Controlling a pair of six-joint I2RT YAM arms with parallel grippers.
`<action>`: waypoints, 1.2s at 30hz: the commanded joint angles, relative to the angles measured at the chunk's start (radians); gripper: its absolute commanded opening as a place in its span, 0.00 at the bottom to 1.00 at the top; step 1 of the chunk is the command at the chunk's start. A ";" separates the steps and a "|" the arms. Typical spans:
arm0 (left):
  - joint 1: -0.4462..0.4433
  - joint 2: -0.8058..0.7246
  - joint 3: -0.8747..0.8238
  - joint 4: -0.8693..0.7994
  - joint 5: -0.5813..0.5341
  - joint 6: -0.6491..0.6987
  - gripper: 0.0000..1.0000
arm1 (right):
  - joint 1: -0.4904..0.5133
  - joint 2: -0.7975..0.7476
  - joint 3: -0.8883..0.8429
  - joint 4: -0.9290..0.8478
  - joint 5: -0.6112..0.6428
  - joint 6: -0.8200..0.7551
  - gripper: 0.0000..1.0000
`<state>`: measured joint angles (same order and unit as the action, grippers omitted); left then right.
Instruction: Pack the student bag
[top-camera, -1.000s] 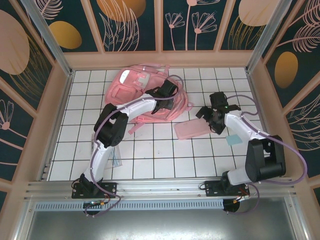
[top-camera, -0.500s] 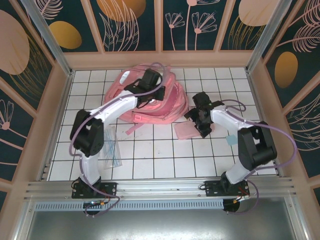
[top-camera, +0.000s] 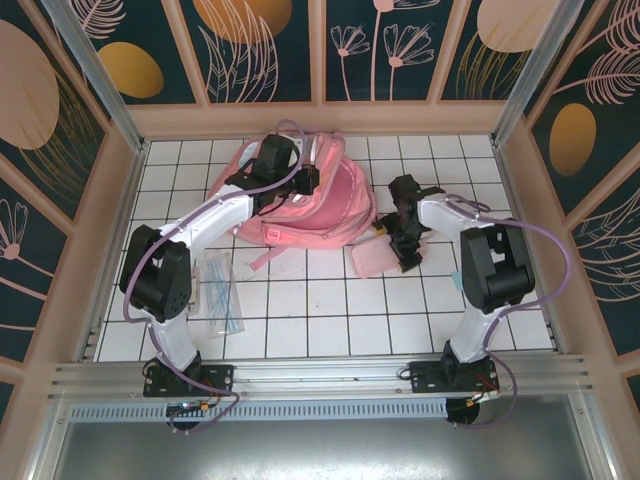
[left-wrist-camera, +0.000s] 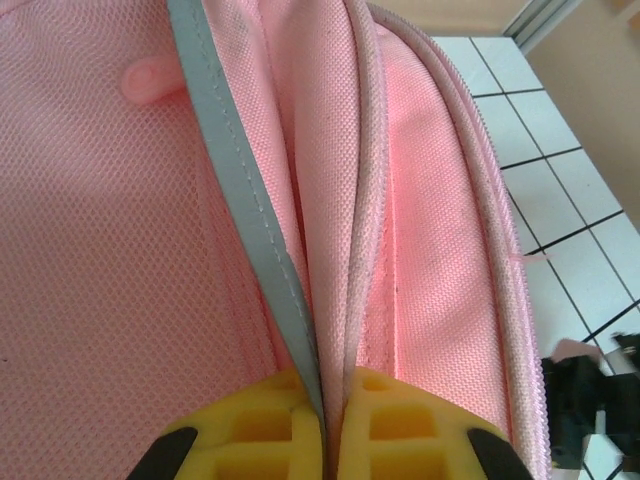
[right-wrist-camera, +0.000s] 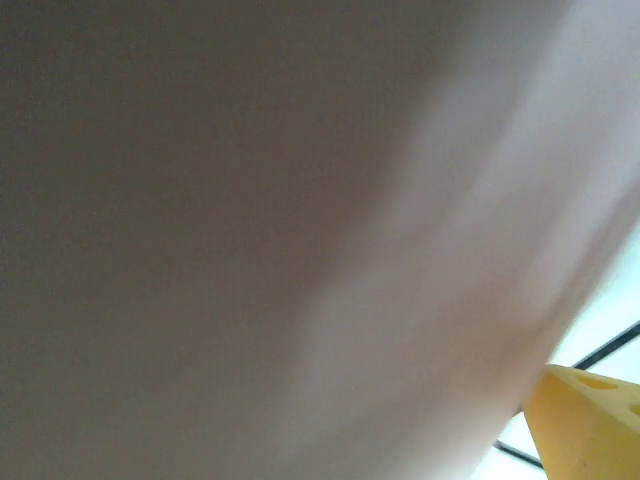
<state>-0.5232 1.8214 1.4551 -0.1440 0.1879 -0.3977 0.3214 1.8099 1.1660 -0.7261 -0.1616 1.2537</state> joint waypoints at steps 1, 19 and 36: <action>0.005 -0.074 0.004 0.150 0.056 -0.005 0.00 | -0.003 0.062 0.001 -0.031 -0.002 0.027 0.99; 0.057 -0.101 -0.049 0.238 0.144 -0.078 0.00 | 0.004 0.029 0.082 -0.049 0.134 -0.158 0.80; 0.107 -0.060 0.001 0.294 0.274 -0.148 0.00 | 0.006 0.013 0.527 -0.233 0.142 -0.495 0.71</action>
<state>-0.4206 1.7863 1.4025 -0.0170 0.3996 -0.5377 0.3283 1.8278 1.5681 -0.9169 -0.0059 0.8265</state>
